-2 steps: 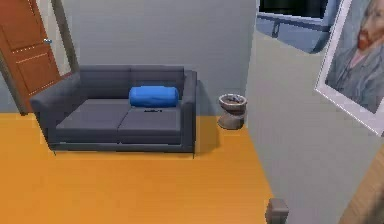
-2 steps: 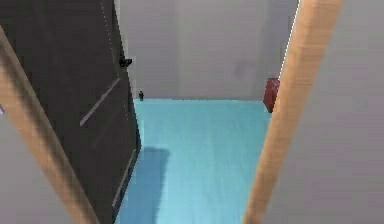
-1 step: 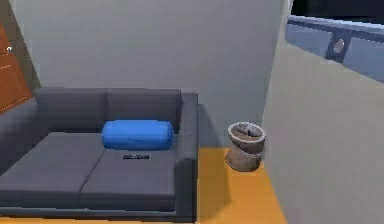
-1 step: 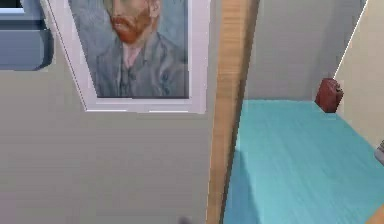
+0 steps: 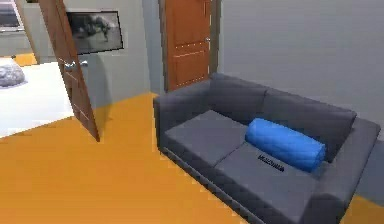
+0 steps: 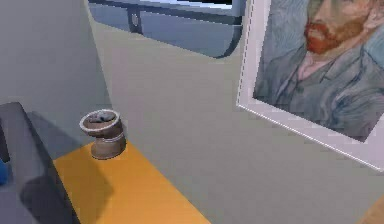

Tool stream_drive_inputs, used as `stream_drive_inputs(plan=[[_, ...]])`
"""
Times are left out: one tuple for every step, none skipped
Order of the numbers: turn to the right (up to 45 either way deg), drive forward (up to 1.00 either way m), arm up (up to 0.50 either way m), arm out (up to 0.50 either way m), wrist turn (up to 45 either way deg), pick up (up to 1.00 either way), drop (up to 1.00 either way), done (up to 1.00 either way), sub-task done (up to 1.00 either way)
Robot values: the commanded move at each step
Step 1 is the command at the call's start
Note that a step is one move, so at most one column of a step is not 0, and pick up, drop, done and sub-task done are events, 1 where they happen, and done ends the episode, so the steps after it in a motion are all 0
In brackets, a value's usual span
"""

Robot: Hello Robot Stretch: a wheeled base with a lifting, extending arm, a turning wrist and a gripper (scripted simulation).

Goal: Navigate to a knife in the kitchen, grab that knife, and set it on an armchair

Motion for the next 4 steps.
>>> stream_drive_inputs(plan=[[-33.0,0.0,0.0,0.0,0.0,0.0,0.0,0.0,0.0],[0.0,0.85,0.0,0.0,0.0,0.0,0.0,0.0,0.0],[-24.0,0.0,0.0,0.0,0.0,0.0,0.0,0.0,0.0],[0.0,1.0,0.0,0.0,0.0,0.0,0.0,0.0,0.0]])
